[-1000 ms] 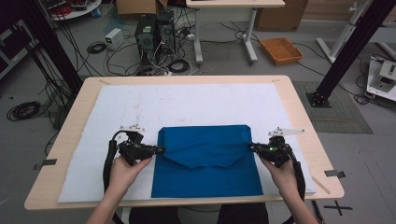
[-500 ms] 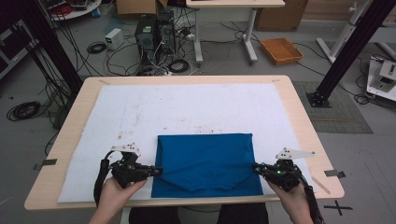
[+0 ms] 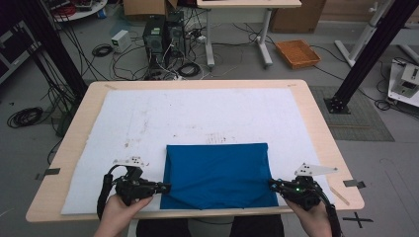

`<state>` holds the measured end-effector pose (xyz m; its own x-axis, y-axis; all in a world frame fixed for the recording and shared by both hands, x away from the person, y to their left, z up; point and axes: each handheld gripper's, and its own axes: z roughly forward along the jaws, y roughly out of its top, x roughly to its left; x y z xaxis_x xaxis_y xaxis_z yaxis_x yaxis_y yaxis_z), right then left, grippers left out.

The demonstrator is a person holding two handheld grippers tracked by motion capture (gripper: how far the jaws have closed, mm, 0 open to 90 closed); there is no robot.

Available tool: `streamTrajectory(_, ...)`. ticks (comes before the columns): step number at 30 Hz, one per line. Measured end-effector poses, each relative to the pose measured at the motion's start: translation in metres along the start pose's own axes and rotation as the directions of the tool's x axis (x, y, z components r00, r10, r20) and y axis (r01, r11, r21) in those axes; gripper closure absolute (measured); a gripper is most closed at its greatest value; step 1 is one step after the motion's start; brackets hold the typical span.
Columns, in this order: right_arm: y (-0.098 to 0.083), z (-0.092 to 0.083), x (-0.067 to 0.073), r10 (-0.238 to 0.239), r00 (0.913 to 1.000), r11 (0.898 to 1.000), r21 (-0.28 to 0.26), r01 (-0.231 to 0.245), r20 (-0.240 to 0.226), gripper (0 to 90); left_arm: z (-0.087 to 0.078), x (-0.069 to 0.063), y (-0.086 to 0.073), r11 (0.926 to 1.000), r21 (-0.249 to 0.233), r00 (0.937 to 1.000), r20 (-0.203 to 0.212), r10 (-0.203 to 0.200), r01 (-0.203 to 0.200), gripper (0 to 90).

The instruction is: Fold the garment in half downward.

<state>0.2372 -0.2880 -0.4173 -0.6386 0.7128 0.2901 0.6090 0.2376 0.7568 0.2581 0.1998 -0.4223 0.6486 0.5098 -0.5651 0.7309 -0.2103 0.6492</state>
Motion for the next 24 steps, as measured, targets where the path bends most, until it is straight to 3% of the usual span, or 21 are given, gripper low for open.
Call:
streamTrajectory(5,-0.002,-0.002,-0.002,0.01,0.9999,1.0,-0.006,-0.01,0.009,88.9,-0.001,0.004,-0.002,0.9996,-0.012,0.9992,0.031,-0.025,0.025,86.8)
streamTrajectory(10,-0.006,0.001,-0.003,0.002,0.9998,1.0,0.008,-0.002,0.022,88.8,0.002,0.005,-0.007,0.9998,0.015,0.9998,-0.013,-0.012,0.012,86.8)
streamTrajectory(13,-0.009,0.005,-0.001,-0.021,0.9989,0.999,0.029,0.019,0.042,87.4,0.004,0.005,-0.009,0.9993,0.034,0.9985,-0.053,0.016,-0.014,85.9)
streamTrajectory(14,-0.01,0.006,-0.001,-0.026,0.9983,0.999,0.033,0.024,0.051,82.9,0.006,0.004,-0.009,0.9981,0.048,0.9961,-0.078,0.043,-0.039,78.0)
streamTrajectory(17,-0.009,0.006,-0.001,-0.033,0.9971,0.999,0.029,0.031,0.068,79.9,0.006,-0.005,-0.007,0.9926,0.058,0.9804,-0.16,0.115,-0.107,71.4)
streamTrajectory(19,-0.007,0.004,-0.003,-0.041,0.9945,0.999,0.014,0.04,0.096,74.9,0.004,-0.01,-0.003,0.9881,0.041,0.9658,-0.209,0.154,-0.148,65.8)
streamTrajectory(22,0.006,0.003,-0.014,-0.042,0.9865,0.999,-0.026,0.046,0.158,71.2,0.0,-0.013,0.007,0.9793,-0.01,0.9344,-0.302,0.19,-0.202,57.9)
streamTrajectory(23,0.006,0.003,-0.014,-0.042,0.9865,0.999,-0.026,0.046,0.158,71.2,-0.001,-0.01,0.012,0.9758,-0.023,0.9249,-0.324,0.198,-0.217,57.9)
streamTrajectory(24,0.01,0.005,-0.018,-0.043,0.9837,0.998,-0.03,0.049,0.174,69.9,-0.001,-0.007,0.016,0.9748,-0.044,0.9197,-0.343,0.191,-0.219,57.7)
